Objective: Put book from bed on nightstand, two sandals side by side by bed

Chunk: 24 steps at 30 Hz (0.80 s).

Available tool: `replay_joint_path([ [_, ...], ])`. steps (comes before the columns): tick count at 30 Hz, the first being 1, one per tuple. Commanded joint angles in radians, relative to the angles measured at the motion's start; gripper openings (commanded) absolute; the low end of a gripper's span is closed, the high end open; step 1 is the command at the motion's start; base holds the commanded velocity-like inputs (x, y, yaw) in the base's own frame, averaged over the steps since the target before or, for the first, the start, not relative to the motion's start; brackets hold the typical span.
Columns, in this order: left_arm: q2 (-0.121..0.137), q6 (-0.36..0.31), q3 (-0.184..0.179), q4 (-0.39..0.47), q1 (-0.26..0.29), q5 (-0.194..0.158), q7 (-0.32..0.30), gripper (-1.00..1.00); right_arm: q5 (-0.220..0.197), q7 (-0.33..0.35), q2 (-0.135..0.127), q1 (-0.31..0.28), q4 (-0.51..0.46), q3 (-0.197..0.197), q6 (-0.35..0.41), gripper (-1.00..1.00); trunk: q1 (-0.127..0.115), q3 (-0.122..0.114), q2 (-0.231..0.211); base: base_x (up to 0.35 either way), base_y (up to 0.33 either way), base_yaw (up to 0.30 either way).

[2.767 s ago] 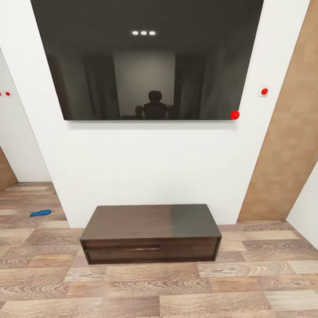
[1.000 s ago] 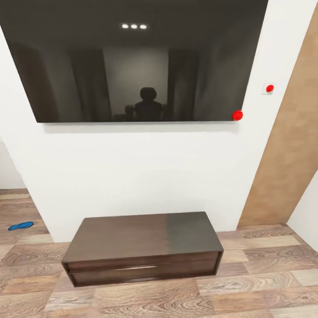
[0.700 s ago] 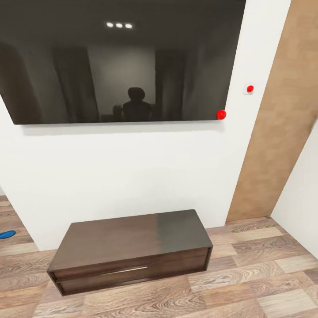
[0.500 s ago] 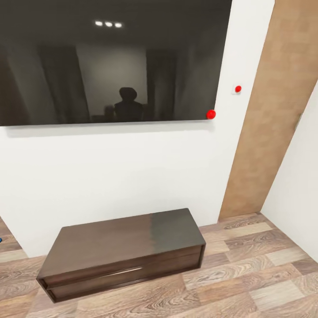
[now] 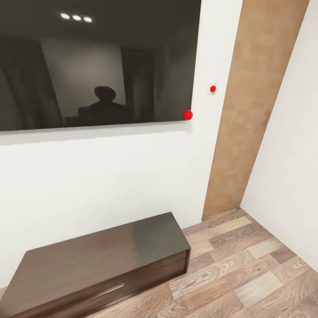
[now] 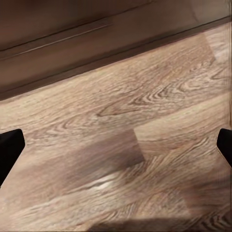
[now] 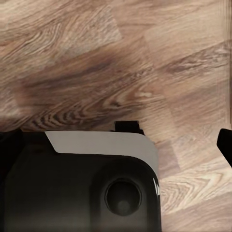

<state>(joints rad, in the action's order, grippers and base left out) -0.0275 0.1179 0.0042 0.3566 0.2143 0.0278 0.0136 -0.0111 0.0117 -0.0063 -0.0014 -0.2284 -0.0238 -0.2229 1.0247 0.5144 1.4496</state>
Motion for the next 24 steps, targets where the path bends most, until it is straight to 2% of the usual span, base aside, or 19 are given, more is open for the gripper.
replay_joint_path([
  [1, 0.0, 0.003, 0.0, 0.0, 0.0, 0.003, 0.002, 1.0, -0.001, 0.0, 0.0, 0.0, 0.0, -0.002, -0.003, 1.0, 0.0, 0.001, 0.0, 0.152, 0.0, -0.284],
  [24, 0.0, 0.004, 0.0, 0.0, 0.0, 0.001, 0.001, 1.0, -0.001, -0.001, 0.0, 0.0, 0.0, -0.002, -0.003, 1.0, 0.0, 0.001, 0.0, 0.014, 0.0, -0.284],
])
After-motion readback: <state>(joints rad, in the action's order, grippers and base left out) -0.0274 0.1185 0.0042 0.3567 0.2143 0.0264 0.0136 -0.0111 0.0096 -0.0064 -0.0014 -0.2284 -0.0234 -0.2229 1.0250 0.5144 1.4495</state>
